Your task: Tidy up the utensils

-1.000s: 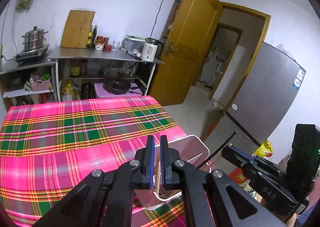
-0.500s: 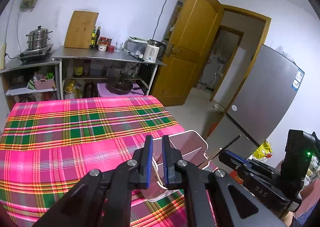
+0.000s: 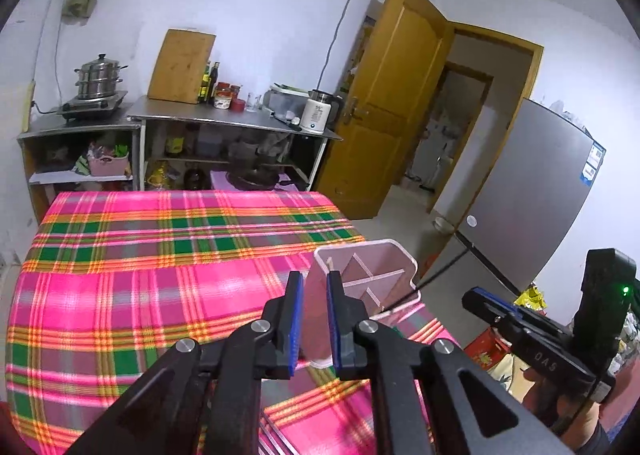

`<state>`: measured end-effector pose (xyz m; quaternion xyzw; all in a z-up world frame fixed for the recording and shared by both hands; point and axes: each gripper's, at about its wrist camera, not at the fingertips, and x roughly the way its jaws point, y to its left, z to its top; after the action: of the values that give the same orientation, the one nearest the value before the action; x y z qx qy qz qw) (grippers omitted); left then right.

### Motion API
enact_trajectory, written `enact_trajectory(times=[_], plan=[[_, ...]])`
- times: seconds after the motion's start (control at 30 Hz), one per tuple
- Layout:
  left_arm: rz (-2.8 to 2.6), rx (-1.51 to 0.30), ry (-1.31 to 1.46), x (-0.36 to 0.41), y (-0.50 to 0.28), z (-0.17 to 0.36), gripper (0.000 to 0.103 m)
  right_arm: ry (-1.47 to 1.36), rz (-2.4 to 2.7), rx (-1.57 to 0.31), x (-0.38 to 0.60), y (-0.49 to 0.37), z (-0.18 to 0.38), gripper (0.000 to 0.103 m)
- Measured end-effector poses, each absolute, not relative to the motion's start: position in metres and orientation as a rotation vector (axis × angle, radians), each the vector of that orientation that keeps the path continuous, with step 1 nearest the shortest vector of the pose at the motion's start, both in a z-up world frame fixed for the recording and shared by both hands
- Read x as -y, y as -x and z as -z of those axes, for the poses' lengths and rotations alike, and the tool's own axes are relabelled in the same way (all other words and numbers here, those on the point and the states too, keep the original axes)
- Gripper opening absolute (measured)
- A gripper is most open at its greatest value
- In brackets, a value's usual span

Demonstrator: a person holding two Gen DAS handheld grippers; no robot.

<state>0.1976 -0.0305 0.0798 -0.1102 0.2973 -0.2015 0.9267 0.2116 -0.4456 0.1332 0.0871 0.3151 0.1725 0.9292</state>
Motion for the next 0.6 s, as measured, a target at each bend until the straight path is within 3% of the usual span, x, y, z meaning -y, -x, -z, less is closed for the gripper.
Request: enact_trajectory(times=[0.6], plan=[[0.331, -0.676, 0.219, -0.008, -0.129, -0.027, 0.012, -0.141, -0.450, -0.683, 0.415, -0.158, -0.111, 0.017]])
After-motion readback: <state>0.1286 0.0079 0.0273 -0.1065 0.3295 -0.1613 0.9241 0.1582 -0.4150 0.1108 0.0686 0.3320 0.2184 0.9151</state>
